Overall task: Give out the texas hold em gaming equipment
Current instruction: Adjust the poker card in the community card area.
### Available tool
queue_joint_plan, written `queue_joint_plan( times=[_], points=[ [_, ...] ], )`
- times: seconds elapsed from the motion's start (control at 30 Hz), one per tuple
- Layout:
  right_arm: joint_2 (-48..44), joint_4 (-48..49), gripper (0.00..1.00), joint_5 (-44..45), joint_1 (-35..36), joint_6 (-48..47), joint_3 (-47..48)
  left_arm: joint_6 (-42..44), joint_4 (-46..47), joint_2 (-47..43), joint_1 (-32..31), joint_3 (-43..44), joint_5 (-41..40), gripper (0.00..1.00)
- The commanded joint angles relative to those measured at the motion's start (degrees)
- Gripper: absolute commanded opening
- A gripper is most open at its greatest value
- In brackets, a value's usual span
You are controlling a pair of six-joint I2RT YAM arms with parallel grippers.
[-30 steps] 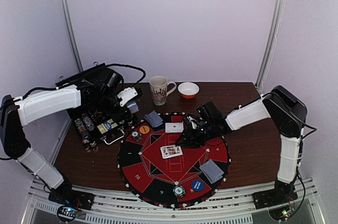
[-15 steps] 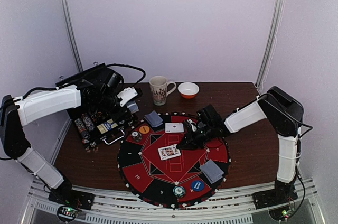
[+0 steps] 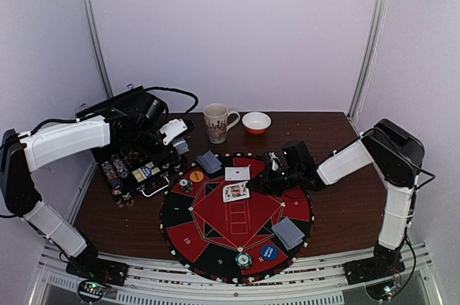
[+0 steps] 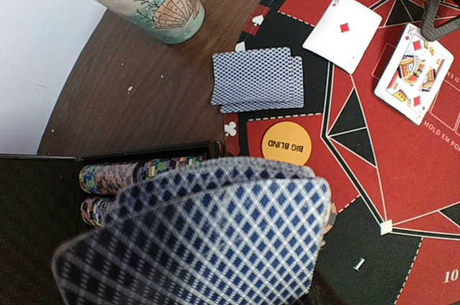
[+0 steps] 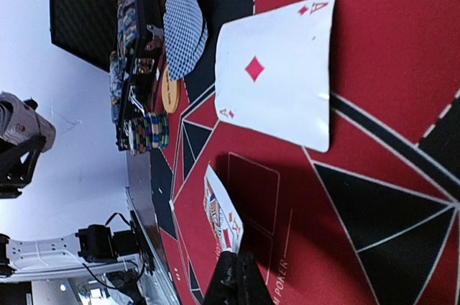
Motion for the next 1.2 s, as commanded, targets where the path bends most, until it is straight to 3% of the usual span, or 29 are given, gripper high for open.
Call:
queue_joint_plan(
  times=[0.0, 0.33, 1.07, 1.17],
  points=[
    [0.52, 8.16, 0.0, 6.48, -0.36, 5.78, -1.75, -0.04, 2.17, -1.62, 0.45, -0.52, -0.14, 0.45],
    [2.71, 5.52, 0.0, 8.91, -0.56, 5.49, -0.27, -0.02, 2.26, -1.62, 0.46, -0.7, -0.24, 0.45],
    [3.72, -16.79, 0.0, 9.56, -0.93, -8.9, 8.55, 0.14, 2.26, -1.36, 0.48, -0.17, 0.03, 0.45],
    [3.32, -17.84, 0.06, 10.42, -0.93, -9.73, 9.22, 0.2, 2.26, -1.48, 0.51, -0.16, 0.19, 0.45]
  ],
)
